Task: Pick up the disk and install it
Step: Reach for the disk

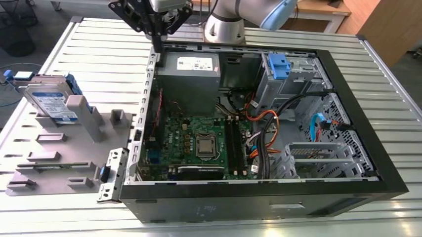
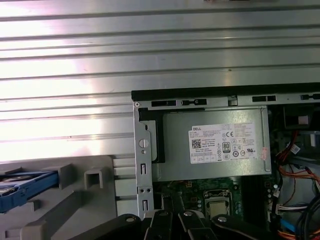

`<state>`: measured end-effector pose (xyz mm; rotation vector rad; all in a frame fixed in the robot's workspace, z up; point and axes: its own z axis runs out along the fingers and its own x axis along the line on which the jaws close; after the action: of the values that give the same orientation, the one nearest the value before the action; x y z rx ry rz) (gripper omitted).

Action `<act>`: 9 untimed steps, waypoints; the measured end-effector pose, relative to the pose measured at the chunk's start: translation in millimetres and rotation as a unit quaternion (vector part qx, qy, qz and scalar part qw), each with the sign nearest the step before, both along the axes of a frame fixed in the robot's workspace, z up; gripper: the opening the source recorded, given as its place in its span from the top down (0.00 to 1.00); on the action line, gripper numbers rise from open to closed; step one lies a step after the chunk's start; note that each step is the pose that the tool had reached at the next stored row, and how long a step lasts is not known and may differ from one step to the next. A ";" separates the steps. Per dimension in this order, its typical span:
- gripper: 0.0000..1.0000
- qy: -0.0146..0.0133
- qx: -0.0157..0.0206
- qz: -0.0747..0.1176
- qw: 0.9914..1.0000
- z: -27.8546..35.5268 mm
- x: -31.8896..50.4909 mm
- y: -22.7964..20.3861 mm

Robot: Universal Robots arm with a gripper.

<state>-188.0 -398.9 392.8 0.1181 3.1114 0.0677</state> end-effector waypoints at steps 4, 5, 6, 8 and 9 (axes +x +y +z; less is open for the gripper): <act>0.89 0.000 0.000 0.000 1.000 -1.1 -6.5 0.0; 0.89 0.000 0.000 0.000 1.000 -1.5 -8.1 0.0; 0.89 0.000 0.000 0.000 1.000 -1.8 -9.5 0.0; 0.89 0.000 0.000 0.000 1.000 -2.5 -12.4 0.0; 0.89 0.000 0.000 0.000 1.000 -2.8 -13.9 0.0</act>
<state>-201.9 -398.9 390.0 0.1179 3.1114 0.0677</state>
